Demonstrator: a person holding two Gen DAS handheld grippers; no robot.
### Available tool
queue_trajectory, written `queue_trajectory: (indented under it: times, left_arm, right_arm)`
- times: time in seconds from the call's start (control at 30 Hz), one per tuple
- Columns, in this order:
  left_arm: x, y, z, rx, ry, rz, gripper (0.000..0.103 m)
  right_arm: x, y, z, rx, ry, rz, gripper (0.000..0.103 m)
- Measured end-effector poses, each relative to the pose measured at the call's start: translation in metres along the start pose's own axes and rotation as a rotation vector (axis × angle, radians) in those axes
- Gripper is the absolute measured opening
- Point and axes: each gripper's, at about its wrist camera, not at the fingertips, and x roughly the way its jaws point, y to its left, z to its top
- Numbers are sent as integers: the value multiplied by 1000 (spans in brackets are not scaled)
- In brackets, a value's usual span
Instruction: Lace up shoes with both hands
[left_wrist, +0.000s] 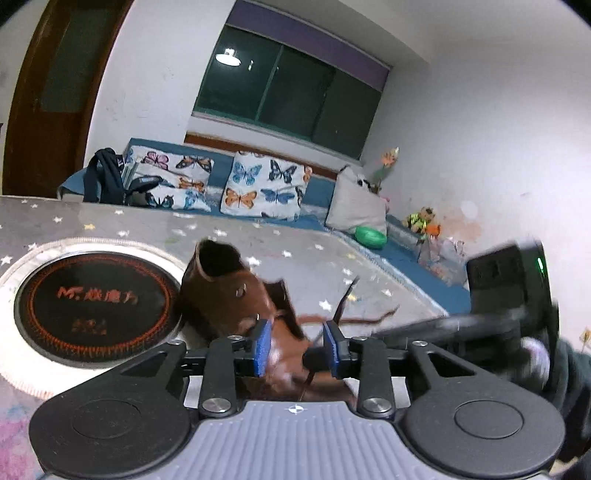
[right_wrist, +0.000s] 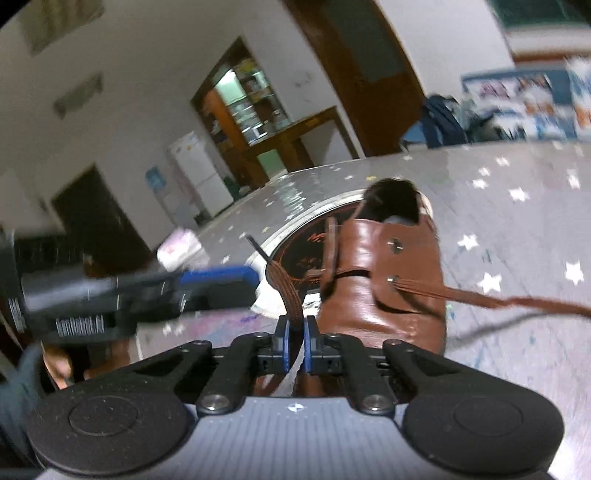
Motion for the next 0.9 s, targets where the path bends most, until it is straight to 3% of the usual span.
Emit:
queue_trajectory:
  times: [0.07, 0.23, 0.3, 0.33, 0.37, 0.4, 0.47, 0.8, 0.9]
  left_arm:
    - [4, -3, -7, 20, 21, 0, 51]
    - [19, -13, -16, 79, 45, 11, 52]
    - [22, -15, -17, 94, 36, 9, 47]
    - [23, -15, -18, 100, 33, 4, 41]
    - [23, -16, -19, 107, 32, 2, 24]
    - [23, -16, -20, 114, 30, 1, 14]
    - [21, -17, -21, 130, 23, 1, 5]
    - [10, -15, -25, 188, 38, 4, 4]
    - [10, -14, -23, 161, 41, -4, 11]
  right_arm:
    - [0, -9, 2, 67, 4, 19, 7]
    - [4, -22, 2, 192, 15, 93, 7]
    - [3, -25, 2, 239, 20, 136, 7]
    - [3, -27, 2, 250, 19, 144, 7]
    - [2, -28, 2, 253, 15, 144, 7]
    - [1, -29, 2, 257, 11, 144, 7]
    - [0, -33, 3, 272, 7, 155, 8]
    - [2, -50, 4, 304, -21, 100, 10]
    - [6, -51, 1, 311, -11, 108, 10]
